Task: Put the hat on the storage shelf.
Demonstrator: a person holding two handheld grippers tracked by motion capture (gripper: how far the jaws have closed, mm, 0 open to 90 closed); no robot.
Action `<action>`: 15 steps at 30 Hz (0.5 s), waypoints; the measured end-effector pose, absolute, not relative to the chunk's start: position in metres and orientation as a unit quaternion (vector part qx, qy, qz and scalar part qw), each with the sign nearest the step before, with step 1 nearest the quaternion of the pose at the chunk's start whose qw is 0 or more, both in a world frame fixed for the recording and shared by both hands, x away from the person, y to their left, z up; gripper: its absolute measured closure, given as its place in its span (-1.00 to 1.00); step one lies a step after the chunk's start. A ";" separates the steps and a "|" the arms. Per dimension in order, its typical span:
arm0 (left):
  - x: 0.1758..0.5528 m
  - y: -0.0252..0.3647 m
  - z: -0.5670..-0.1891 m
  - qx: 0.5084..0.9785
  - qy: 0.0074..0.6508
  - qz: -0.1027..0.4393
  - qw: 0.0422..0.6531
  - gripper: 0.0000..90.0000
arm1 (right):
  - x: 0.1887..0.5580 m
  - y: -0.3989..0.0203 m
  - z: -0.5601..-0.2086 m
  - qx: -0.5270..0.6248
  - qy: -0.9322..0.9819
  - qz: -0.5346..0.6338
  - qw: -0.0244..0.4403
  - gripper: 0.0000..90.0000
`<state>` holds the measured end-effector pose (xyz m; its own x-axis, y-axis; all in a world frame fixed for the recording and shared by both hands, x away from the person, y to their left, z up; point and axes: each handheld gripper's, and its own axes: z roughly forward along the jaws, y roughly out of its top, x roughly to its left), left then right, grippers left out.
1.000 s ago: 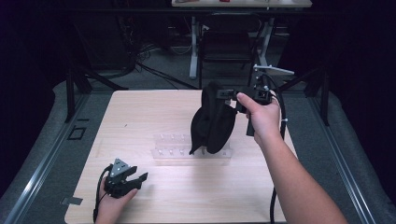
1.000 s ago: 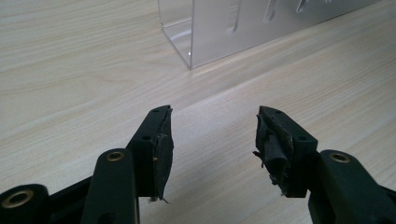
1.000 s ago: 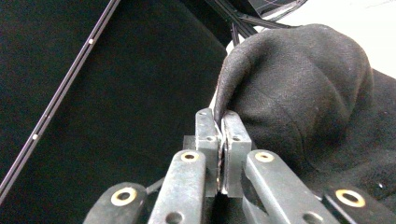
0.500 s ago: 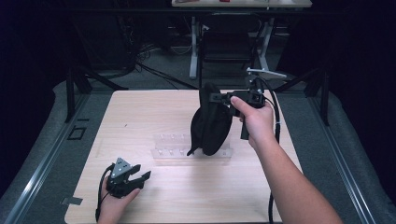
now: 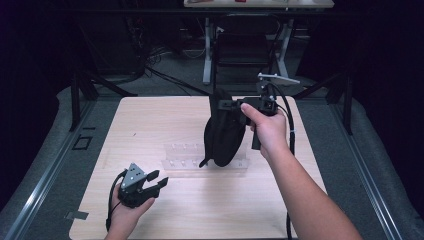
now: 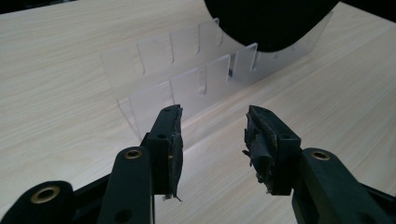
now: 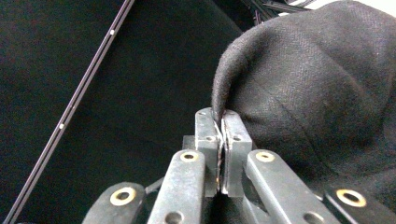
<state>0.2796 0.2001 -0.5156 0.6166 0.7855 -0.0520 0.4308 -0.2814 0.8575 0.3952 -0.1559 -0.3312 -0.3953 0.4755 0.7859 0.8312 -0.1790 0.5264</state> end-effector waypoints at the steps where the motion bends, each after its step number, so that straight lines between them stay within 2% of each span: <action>1: 0.280 0.200 -0.516 0.776 0.392 0.195 0.454 0.24 | 0.395 -0.156 -0.331 -0.526 -0.621 -0.559 0.159 0.94; 15: 0.292 0.164 -0.482 0.785 0.349 0.188 0.476 0.29 | 0.395 -0.151 -0.332 -0.527 -0.618 -0.559 0.168 0.94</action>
<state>0.2917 0.1640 -0.4815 0.6860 0.7267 -0.0361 0.3688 -0.3044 0.8782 0.3948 -0.1507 -0.3316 -0.3887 0.4628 0.7967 0.8384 -0.1808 0.5141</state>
